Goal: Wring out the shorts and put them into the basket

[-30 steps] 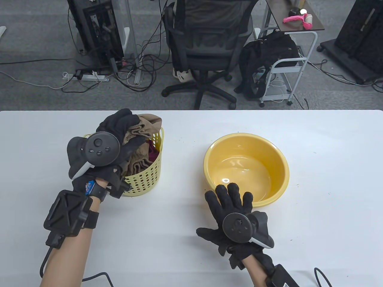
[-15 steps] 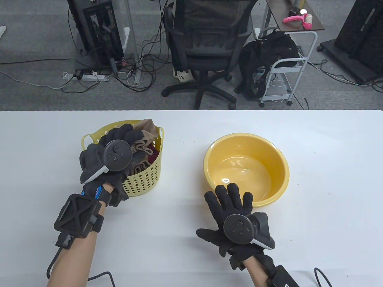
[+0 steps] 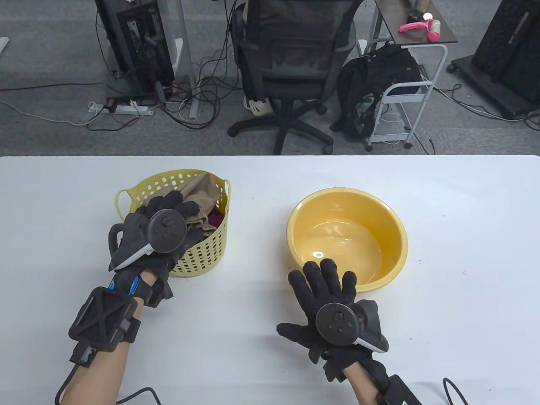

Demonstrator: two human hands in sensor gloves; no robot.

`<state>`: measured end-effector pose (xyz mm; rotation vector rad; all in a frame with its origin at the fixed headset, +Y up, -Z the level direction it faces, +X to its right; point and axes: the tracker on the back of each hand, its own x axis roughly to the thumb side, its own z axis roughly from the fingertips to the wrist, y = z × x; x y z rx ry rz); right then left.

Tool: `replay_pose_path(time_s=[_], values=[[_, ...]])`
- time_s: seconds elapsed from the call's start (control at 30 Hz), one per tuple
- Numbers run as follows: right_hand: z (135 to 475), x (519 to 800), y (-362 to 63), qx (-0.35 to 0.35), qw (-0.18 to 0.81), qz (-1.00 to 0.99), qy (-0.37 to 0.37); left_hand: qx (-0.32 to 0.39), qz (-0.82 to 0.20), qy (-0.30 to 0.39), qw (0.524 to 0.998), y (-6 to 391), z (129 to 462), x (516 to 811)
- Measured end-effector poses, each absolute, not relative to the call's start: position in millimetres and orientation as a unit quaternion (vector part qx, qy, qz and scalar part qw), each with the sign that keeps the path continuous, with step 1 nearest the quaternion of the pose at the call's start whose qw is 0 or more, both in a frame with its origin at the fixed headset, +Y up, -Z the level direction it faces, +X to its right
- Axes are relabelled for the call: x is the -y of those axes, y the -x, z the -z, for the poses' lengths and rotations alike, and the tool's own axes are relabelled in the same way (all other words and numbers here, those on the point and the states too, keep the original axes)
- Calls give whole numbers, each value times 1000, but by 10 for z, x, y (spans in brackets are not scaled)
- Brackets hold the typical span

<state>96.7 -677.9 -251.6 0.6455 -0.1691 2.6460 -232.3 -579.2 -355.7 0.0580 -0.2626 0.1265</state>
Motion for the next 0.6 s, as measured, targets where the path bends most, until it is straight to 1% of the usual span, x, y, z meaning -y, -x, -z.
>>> replay_pose_path(time_s=[0.17,0.23,0.43,0.6], values=[[2515,6783,-967,59,204,-949,-232,152,-53,-40,986,2273,3428,5768],[2516,6783,-968,56,203,-950,-231,167,-54,-55,983,2242,3348,5749],[2518,6783,-967,52,202,-950,-231,220,-67,-79,970,2098,3043,5689],[2519,6777,-972,52,202,-950,-231,261,-69,-101,958,1941,2803,5739]])
